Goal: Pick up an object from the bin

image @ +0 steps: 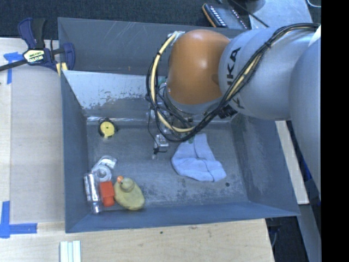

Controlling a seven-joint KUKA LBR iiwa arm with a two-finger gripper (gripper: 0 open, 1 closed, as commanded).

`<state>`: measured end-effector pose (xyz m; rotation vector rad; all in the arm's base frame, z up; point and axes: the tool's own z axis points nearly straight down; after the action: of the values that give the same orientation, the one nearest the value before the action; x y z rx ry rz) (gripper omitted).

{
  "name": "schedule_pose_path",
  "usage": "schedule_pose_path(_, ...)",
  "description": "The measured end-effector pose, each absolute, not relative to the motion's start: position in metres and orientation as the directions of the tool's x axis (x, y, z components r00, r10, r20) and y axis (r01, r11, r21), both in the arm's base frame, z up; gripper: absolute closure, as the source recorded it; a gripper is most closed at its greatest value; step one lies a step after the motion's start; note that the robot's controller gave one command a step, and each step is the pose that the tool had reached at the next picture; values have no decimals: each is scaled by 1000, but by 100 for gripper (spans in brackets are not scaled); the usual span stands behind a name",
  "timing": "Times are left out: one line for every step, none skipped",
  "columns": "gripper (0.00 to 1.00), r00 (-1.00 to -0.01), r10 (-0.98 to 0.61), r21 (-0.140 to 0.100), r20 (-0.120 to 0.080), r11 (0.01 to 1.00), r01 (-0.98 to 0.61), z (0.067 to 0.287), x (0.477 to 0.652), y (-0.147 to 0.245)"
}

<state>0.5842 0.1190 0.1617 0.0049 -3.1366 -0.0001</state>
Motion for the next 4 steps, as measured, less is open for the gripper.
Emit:
schedule_pose_path(0, -1000, 0, 1, -3, 1000, 0, 167, 586, 118)
schedule_pose_path(0, -906, -424, 0, -6, 906, -424, 72, 523, 193)
schedule_pose_path(0, -934, -358, 0, -6, 934, -358, 117, 546, 192)
schedule_pose_path(0, -597, -802, -5, -11, 597, -802, 101, 518, 240)
